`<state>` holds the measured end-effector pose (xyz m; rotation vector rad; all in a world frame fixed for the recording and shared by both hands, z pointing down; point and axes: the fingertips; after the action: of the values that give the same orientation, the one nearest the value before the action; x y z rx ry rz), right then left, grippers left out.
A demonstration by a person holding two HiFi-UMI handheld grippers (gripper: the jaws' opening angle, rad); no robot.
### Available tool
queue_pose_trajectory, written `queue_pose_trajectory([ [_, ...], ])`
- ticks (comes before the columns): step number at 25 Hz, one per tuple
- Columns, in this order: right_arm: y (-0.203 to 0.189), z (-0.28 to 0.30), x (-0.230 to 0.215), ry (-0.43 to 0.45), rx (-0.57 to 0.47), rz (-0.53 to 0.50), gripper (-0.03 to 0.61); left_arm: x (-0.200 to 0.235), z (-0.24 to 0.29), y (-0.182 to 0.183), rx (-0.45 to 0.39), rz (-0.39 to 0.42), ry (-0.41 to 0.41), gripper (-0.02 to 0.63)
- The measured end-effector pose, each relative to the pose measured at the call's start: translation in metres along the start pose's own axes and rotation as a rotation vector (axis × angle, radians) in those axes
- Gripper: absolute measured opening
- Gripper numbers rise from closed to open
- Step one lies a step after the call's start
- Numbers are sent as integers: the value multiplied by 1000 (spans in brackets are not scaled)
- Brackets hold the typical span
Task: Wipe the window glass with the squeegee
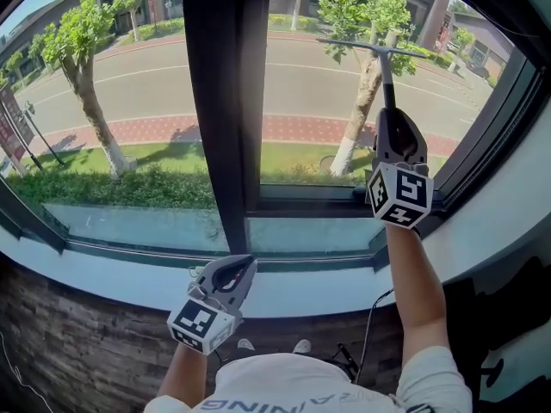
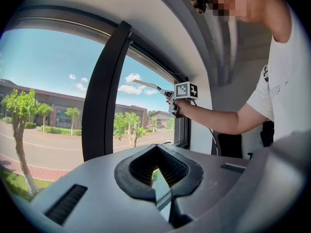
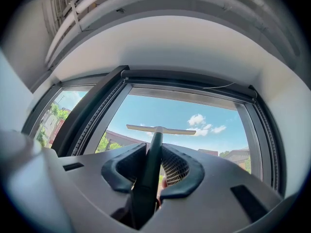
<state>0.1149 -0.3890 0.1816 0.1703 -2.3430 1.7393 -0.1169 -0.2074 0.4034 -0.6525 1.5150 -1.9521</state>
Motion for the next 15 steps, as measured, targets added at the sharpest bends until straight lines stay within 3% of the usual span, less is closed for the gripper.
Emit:
queue_pose_trajectory([
  [15,-72,-27,18,-14,96,74,100,3,4,-3,13,2,6,17],
])
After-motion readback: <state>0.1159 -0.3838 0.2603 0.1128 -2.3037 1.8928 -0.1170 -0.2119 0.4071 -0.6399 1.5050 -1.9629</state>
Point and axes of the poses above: the fingertips, and each gripper's own axes: z forward along the fingers, x to its left, y out of its top, and after that the axes turned 8 degrees about x, right-handed
